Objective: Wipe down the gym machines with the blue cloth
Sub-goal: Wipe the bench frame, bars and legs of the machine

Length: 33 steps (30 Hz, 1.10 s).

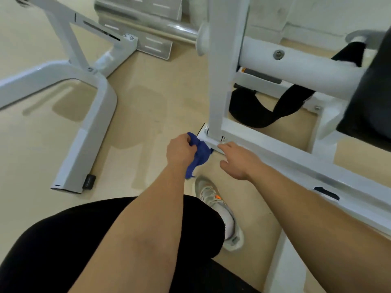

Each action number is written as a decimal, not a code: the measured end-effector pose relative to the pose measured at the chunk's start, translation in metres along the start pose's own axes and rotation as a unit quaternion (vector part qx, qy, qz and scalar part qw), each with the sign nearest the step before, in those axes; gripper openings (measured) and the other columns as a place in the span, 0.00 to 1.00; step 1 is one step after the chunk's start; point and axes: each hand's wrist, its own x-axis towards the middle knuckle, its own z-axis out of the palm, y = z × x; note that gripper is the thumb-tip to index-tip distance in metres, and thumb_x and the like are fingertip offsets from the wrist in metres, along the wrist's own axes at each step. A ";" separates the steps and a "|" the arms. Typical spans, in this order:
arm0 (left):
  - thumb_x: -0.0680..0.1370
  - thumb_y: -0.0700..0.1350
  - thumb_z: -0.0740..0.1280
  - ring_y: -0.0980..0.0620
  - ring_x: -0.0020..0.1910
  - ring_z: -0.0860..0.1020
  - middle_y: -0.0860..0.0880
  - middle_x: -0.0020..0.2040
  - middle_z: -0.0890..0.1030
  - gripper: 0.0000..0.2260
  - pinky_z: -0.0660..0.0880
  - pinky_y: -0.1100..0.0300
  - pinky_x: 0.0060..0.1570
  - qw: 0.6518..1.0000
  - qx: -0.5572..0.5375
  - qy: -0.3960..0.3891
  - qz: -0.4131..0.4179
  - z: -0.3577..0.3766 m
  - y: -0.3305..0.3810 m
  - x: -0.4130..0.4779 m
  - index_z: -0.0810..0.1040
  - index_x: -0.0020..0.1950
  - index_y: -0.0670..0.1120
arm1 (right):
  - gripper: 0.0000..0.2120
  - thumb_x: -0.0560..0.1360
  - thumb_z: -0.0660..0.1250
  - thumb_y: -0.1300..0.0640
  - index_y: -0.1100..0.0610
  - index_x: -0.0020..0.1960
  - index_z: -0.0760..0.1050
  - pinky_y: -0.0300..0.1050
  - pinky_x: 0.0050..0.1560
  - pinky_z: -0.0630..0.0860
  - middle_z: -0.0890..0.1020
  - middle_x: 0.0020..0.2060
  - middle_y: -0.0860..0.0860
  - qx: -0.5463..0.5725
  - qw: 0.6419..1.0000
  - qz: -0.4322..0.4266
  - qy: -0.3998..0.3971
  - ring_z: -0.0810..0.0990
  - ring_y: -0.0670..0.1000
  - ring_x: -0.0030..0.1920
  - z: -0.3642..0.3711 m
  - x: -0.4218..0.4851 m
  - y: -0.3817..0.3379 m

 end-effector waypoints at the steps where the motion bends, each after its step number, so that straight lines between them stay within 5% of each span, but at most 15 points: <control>1: 0.75 0.43 0.64 0.48 0.37 0.77 0.54 0.34 0.75 0.04 0.69 0.59 0.36 1.000 -0.024 0.007 -0.013 0.008 -0.008 0.011 0.73 0.44 0.52 | 0.27 0.81 0.58 0.53 0.52 0.78 0.58 0.54 0.66 0.71 0.64 0.75 0.53 0.002 1.000 0.002 -0.004 0.71 0.57 0.69 0.008 0.008 0.002; 5: 0.78 0.45 0.65 0.47 0.44 0.78 0.49 0.45 0.80 0.06 0.74 0.54 0.43 0.989 -0.123 0.059 -0.050 0.042 -0.026 0.064 0.75 0.52 0.44 | 0.28 0.81 0.59 0.52 0.51 0.80 0.56 0.50 0.67 0.70 0.64 0.75 0.52 0.010 1.000 0.009 -0.025 0.70 0.55 0.70 0.044 0.043 0.020; 9: 0.79 0.42 0.64 0.49 0.49 0.78 0.52 0.50 0.80 0.07 0.71 0.58 0.48 0.979 -0.189 0.068 -0.039 0.074 -0.025 0.112 0.77 0.56 0.46 | 0.28 0.82 0.58 0.52 0.52 0.80 0.55 0.49 0.67 0.70 0.62 0.76 0.51 0.018 0.998 0.033 -0.051 0.70 0.54 0.70 0.077 0.068 0.047; 14: 0.81 0.40 0.57 0.48 0.57 0.78 0.50 0.60 0.82 0.18 0.72 0.59 0.56 0.984 -0.174 -0.014 0.025 0.114 -0.034 0.141 0.78 0.67 0.50 | 0.27 0.82 0.58 0.51 0.51 0.80 0.56 0.49 0.68 0.71 0.63 0.76 0.50 0.024 0.997 0.033 -0.060 0.72 0.52 0.67 0.098 0.084 0.071; 19: 0.82 0.42 0.56 0.50 0.68 0.73 0.54 0.71 0.74 0.19 0.67 0.60 0.67 0.989 -0.114 -0.051 0.078 0.116 -0.045 0.152 0.72 0.73 0.51 | 0.27 0.83 0.57 0.50 0.50 0.80 0.57 0.48 0.68 0.70 0.62 0.76 0.49 0.011 0.996 0.034 -0.080 0.70 0.51 0.70 0.107 0.091 0.078; 24: 0.82 0.41 0.60 0.50 0.58 0.79 0.52 0.59 0.83 0.16 0.68 0.67 0.53 0.986 -0.154 -0.049 0.046 0.116 -0.032 0.172 0.79 0.66 0.51 | 0.26 0.83 0.57 0.50 0.51 0.80 0.58 0.48 0.68 0.70 0.61 0.76 0.48 -0.003 0.994 0.038 -0.101 0.70 0.52 0.70 0.108 0.092 0.085; 30: 0.82 0.40 0.61 0.46 0.63 0.76 0.47 0.65 0.79 0.13 0.64 0.68 0.53 0.984 -0.175 0.034 0.000 0.129 -0.040 0.116 0.78 0.65 0.42 | 0.26 0.83 0.57 0.50 0.51 0.79 0.59 0.49 0.69 0.69 0.62 0.76 0.48 0.007 0.993 0.042 -0.107 0.70 0.52 0.70 0.103 0.088 0.080; 33: 0.81 0.42 0.63 0.47 0.47 0.77 0.49 0.48 0.80 0.08 0.62 0.69 0.41 0.972 -0.208 0.088 -0.064 0.133 -0.022 0.101 0.79 0.56 0.41 | 0.26 0.82 0.58 0.50 0.51 0.79 0.61 0.50 0.67 0.71 0.63 0.75 0.48 0.014 0.995 0.040 -0.086 0.73 0.52 0.68 0.101 0.083 0.079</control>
